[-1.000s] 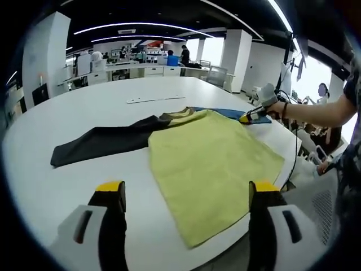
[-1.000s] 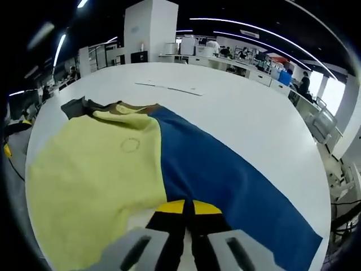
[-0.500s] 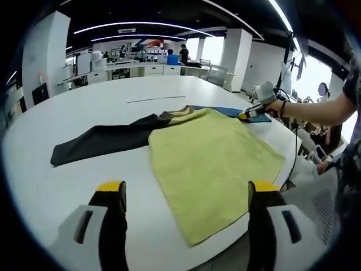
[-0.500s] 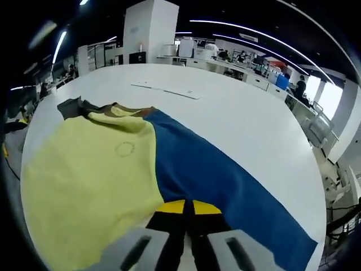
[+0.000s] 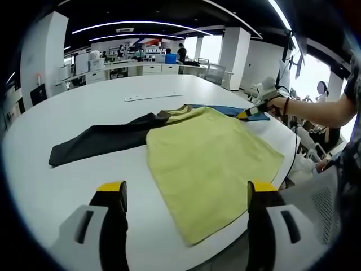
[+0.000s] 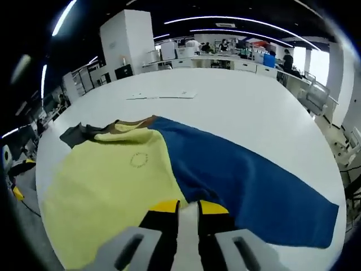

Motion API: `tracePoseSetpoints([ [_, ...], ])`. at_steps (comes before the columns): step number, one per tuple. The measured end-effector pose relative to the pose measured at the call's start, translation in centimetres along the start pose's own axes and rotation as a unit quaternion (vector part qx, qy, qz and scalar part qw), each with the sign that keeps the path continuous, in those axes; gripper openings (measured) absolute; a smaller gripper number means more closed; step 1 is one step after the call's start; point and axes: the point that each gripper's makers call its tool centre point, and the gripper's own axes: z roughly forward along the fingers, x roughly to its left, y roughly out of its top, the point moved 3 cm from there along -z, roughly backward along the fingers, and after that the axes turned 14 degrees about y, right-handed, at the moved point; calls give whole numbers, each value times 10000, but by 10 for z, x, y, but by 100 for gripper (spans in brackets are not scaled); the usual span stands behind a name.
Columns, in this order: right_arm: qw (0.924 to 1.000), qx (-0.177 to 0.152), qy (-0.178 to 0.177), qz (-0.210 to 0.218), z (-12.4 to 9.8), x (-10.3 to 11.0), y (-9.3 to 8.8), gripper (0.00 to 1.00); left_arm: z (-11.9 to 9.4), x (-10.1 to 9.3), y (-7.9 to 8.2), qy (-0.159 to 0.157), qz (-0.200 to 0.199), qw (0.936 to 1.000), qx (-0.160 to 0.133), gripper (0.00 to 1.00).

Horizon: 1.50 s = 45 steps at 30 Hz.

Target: Fold the garment on the visible template until the final outline fits inside the template.

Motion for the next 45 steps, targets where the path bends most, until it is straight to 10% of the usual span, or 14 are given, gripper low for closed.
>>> tracePoseSetpoints([
  [22, 9896, 454, -350, -1317, 8, -9, 8, 0, -1, 4, -4, 49, 46, 10000, 55, 83],
  [33, 9904, 463, -441, -1224, 11, -9, 5, 2, 2, 10, -1, 107, 94, 9999, 39, 83],
  [45, 9987, -87, 113, -496, -4, 18, 12, 46, 26, 26, 35, 221, 299, 9989, -289, 75],
])
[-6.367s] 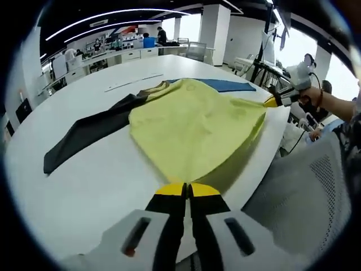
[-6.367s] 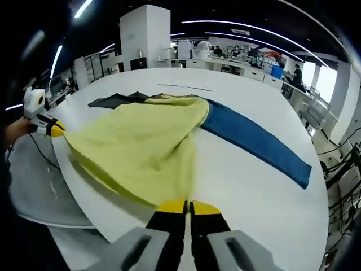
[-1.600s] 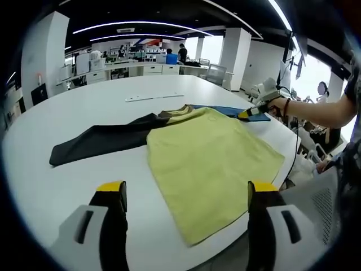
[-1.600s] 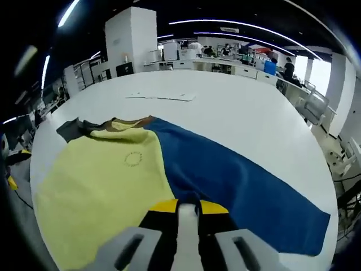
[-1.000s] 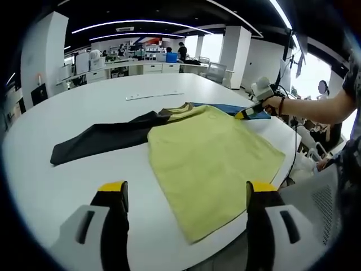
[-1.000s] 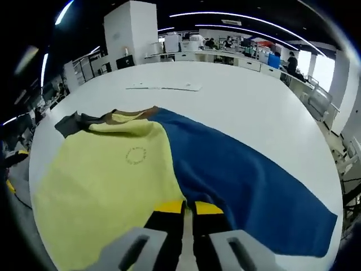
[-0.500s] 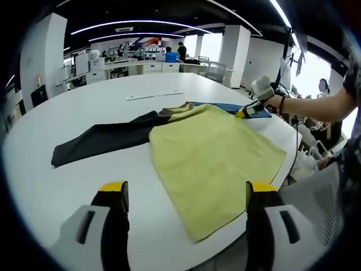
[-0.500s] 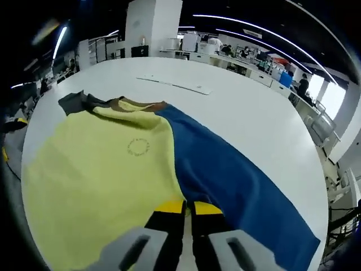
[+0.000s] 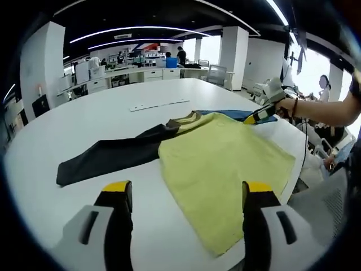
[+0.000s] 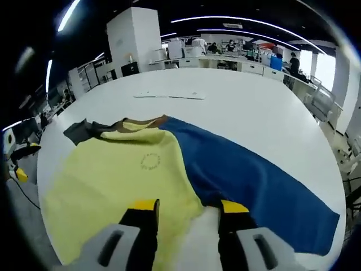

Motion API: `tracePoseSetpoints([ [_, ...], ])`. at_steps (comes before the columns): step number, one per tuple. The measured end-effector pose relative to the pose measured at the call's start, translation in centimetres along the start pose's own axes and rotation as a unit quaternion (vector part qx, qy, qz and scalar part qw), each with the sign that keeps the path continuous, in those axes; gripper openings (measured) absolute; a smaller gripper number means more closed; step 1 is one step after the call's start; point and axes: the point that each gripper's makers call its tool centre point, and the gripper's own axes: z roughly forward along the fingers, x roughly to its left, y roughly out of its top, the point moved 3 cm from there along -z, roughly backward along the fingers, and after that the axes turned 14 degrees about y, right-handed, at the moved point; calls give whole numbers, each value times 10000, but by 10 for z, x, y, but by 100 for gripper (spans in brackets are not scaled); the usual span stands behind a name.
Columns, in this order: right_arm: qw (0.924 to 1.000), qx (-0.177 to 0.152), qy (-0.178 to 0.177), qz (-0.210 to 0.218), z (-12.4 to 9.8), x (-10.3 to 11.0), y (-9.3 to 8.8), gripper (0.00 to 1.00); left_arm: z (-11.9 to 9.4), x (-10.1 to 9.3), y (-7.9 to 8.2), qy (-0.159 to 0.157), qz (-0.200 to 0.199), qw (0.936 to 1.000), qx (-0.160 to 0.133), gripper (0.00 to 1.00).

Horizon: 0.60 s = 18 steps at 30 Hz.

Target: Fold the garment on the visible template until the final outline fits inside the template.

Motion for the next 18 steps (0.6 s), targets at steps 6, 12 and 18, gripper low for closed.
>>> tracePoseSetpoints([
  [6, 9989, -323, 210, -254, -14, 17, 13, 67, 28, 9, 18, 55, 67, 9998, -163, 64],
  [12, 9968, -398, 417, -558, -27, 34, 19, 78, 54, 19, 34, 99, 216, 9991, -344, 57],
  [18, 9959, -497, 521, -546, -39, 40, 22, 86, 80, 29, 43, 168, 299, 9986, -405, 49],
])
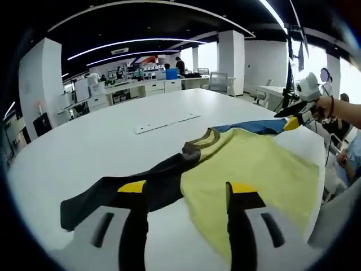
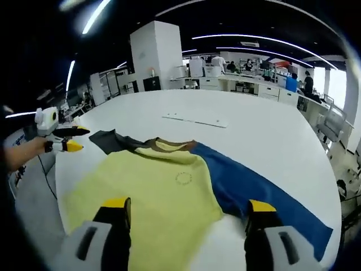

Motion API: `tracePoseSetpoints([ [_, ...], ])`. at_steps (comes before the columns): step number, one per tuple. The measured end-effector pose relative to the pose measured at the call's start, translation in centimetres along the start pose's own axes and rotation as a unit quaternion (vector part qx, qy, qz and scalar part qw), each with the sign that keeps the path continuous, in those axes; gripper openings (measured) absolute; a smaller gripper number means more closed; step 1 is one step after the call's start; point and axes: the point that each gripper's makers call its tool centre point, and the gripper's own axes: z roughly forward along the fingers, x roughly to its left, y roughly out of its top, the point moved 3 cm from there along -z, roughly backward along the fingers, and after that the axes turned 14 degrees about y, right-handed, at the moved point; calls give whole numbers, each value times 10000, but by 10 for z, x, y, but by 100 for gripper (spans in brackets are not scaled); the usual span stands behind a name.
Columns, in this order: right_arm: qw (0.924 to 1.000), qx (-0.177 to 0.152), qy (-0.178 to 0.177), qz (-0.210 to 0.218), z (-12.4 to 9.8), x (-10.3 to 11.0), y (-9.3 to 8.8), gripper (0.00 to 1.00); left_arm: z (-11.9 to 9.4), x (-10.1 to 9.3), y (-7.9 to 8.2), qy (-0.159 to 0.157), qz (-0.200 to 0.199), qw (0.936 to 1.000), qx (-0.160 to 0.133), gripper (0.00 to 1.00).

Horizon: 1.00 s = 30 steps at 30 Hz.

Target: Fold the garment on the visible template until the final outline fits inside the template.

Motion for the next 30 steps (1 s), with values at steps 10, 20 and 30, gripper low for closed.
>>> tracePoseSetpoints([
  [10, 9998, 99, 100, -162, -10, 13, -8, 95, 48, 9, -1, -28, 558, 9984, 77, 38],
  [20, 9998, 65, -162, -42, -14, 7, -20, 87, 89, 8, -14, -129, 1132, 9934, 163, 27],
  [30, 9992, 150, -355, 60, -12, -3, -28, 84, 117, 3, -25, -187, 1850, 9824, 186, 22],
])
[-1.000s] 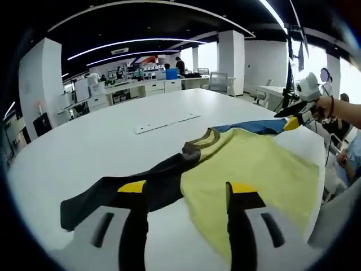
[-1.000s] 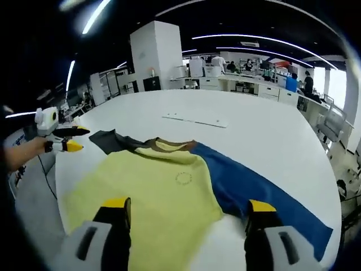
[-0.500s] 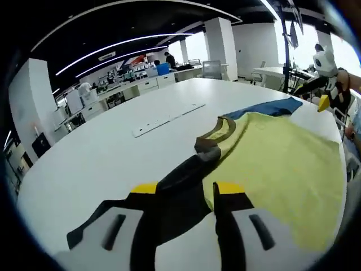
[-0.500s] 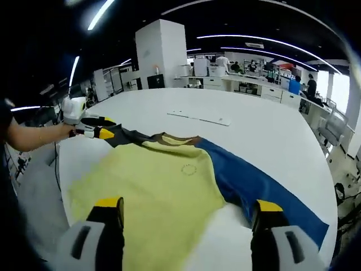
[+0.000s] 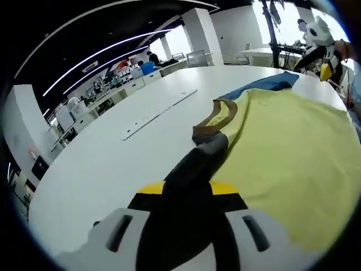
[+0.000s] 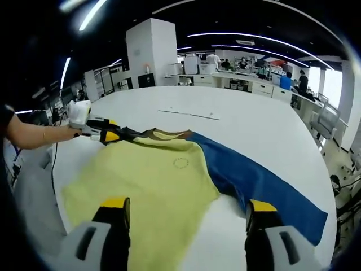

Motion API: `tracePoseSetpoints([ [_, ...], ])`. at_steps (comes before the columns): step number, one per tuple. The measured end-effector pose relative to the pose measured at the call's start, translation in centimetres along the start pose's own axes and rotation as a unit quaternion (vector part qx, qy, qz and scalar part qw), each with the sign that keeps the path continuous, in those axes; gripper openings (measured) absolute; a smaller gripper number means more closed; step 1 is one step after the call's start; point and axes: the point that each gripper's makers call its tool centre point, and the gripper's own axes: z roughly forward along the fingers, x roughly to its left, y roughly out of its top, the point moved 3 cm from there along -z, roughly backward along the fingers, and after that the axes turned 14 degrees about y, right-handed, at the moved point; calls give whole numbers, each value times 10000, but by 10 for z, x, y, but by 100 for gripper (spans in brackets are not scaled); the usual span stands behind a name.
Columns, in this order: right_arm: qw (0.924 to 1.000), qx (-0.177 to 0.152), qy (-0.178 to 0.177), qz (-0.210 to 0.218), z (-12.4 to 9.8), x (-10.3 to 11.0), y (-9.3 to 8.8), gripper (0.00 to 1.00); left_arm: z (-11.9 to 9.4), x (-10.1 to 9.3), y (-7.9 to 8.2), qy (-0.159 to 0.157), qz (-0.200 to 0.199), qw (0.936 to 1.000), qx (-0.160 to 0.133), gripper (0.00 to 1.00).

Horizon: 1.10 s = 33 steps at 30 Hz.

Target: Fold the garment on the visible template until the final outline fits inside the template.

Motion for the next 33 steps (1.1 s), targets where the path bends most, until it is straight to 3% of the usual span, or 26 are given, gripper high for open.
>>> tracePoseSetpoints([
  [2, 10000, -34, -13, 37, 1, -1, 0, 83, 5, 2, -3, 69, 186, 9998, 20, 17],
  [5, 10000, -37, -26, 67, 2, -2, 0, 82, 6, 7, -3, 96, 67, 9999, 87, 0],
  [7, 10000, -23, -11, 77, 2, -1, -1, 82, 7, 11, 0, 75, -199, 9998, -1, 0],
  [13, 9999, 28, 31, 138, 5, 1, -6, 82, 7, 22, 11, 82, -347, 9994, -52, 0],
  [21, 9998, 42, 26, 207, 4, 0, -9, 82, 17, 37, 16, 266, -1302, 9908, 254, 0],
  [26, 9995, 84, 2, 297, 1, -2, -14, 82, 27, 43, 14, 416, -1497, 9865, 517, 0],
  [30, 9993, 91, -22, 349, -1, -3, -16, 82, 35, 42, 6, 468, -1874, 9774, 861, 0],
  [33, 9993, 88, -25, 362, -1, -4, -16, 82, 39, 42, 1, 488, -1906, 9751, 1027, 0],
])
